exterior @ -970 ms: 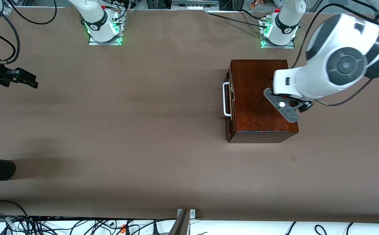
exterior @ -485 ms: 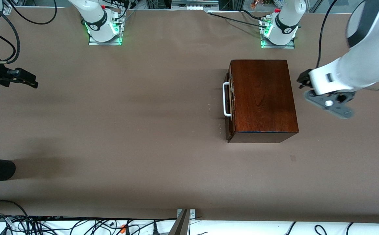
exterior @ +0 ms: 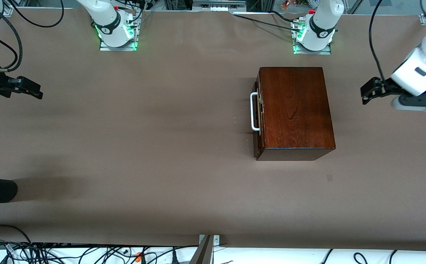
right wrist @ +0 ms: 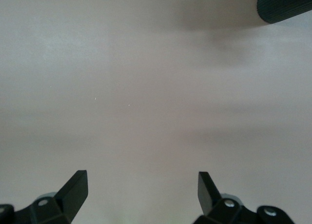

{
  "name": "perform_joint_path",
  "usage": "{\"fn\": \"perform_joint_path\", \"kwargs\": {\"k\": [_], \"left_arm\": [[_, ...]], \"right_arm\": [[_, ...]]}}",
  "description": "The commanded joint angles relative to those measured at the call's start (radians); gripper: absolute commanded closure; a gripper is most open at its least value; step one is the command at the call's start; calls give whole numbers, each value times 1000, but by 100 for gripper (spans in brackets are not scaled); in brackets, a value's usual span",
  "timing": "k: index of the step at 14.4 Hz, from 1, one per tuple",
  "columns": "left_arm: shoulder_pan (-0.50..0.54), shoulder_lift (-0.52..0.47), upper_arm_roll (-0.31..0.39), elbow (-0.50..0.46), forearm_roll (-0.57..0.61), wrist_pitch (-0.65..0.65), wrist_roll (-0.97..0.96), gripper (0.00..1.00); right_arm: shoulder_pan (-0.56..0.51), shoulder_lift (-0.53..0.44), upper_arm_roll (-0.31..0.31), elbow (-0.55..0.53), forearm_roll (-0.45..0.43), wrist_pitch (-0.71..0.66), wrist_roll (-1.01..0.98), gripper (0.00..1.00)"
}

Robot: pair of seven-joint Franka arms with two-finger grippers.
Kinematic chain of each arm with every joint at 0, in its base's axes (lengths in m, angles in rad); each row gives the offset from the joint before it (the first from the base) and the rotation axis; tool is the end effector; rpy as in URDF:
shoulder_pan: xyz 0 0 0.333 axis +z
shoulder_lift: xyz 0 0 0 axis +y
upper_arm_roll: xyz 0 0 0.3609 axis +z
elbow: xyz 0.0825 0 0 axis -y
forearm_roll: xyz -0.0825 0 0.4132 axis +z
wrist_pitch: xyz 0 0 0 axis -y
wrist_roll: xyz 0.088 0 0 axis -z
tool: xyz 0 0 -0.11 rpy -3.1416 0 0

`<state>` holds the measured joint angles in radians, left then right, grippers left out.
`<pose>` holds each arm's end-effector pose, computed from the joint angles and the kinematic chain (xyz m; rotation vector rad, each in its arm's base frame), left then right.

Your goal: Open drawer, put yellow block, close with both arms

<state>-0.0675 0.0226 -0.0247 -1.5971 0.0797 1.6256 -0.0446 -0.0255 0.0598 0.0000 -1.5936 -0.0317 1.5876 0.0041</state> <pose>0.5943 -0.0464 0.6450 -3.0621 0.0792 -0.0173 0.6028 -0.0188 0.6210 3.1086 -0.0436 -0.1028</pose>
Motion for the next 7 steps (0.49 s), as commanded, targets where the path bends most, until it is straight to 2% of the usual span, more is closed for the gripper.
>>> {"fn": "perform_joint_path", "kwargs": {"k": [1,7], "left_arm": [[-3,-61,12,-83,-24,33,-20,0],[0,-36,3,-57,-26,2,-14,0]], "right_arm": [[-7,5,6,15,16,-5,13,0],[-8,5,6,15,16,-5,13,0]]}}
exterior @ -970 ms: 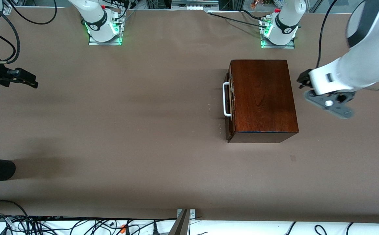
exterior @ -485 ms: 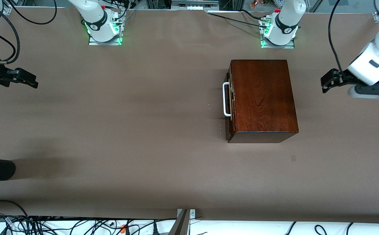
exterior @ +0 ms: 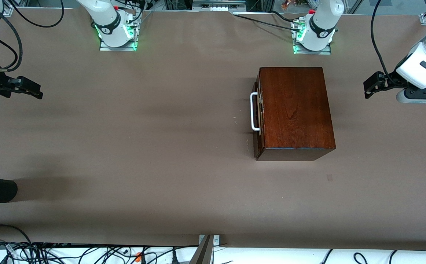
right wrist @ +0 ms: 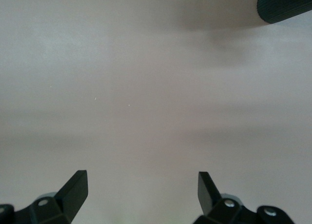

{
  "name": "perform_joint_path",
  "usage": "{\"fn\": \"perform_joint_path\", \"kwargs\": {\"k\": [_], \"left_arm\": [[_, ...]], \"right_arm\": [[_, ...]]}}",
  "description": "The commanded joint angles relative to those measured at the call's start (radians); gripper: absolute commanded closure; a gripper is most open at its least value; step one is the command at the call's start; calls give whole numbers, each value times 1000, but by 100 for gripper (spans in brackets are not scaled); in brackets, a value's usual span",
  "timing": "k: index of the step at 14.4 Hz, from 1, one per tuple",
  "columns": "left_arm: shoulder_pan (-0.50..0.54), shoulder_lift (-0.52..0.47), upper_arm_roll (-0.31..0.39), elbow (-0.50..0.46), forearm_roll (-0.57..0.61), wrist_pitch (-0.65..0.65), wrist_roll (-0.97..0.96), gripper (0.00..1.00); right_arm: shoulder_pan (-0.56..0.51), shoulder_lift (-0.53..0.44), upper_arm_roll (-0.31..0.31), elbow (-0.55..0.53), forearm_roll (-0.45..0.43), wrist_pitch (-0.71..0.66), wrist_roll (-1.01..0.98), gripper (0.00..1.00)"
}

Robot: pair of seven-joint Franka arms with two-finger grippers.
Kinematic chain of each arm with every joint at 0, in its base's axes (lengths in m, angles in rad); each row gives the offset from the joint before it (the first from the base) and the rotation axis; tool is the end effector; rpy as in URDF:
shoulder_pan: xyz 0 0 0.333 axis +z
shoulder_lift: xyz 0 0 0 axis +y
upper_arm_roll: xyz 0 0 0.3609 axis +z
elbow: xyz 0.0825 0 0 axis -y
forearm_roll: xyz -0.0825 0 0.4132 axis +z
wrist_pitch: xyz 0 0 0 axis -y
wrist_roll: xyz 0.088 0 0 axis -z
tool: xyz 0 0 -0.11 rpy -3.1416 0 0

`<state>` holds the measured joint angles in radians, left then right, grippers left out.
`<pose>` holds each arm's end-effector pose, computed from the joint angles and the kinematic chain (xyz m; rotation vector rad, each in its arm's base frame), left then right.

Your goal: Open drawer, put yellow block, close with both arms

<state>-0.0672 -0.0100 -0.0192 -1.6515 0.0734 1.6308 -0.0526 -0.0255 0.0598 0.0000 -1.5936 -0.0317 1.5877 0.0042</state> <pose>0.5822 -0.0428 0.6372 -3.0670 0.0592 0.0086 0.6028 -0.0188 0.6210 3.1086 -0.0437 -0.1027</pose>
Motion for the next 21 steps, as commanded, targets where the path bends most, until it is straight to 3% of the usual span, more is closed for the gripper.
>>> {"fn": "perform_joint_path", "kwargs": {"k": [1,21], "left_arm": [[0,-2,1,-2,-18,-3,-4,0],[-10,31,-8,58,-18,-35,-16,0]], "right_arm": [[-7,5,6,15,16,-3,13,0],[-7,5,6,15,16,-3,13,0]]}}
